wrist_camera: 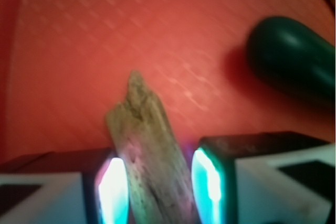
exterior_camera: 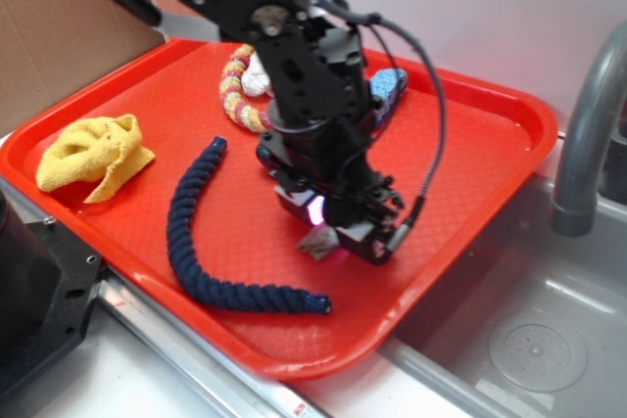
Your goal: Grab the wood chip.
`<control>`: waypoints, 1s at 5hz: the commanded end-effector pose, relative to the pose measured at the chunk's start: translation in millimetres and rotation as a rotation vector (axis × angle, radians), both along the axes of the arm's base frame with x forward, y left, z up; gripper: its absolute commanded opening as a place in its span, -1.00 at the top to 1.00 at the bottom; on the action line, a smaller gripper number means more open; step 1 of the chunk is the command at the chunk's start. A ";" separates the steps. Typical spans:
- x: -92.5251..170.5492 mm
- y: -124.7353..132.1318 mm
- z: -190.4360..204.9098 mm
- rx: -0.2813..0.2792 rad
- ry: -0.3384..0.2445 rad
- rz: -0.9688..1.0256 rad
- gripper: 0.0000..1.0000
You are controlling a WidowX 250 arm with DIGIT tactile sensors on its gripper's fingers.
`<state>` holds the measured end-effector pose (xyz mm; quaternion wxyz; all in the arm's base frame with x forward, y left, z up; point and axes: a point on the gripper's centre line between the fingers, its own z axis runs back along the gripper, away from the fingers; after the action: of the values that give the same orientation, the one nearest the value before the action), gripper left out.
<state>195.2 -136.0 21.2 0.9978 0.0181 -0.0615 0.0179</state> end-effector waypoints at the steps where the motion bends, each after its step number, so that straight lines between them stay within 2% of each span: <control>1: 5.4 22.6 92.4 0.060 -0.117 0.342 1.00; 2: 12.6 40.1 142.2 0.016 -0.173 0.472 1.00; 3: 7.9 68.4 192.4 -0.058 -0.216 0.511 1.00; 4: 10.4 86.7 202.6 -0.151 -0.251 0.472 1.00; 5: 18.9 84.8 202.0 -0.243 -0.117 0.388 1.00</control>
<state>207.8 -54.0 209.2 0.9685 -0.0772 -0.0943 0.2171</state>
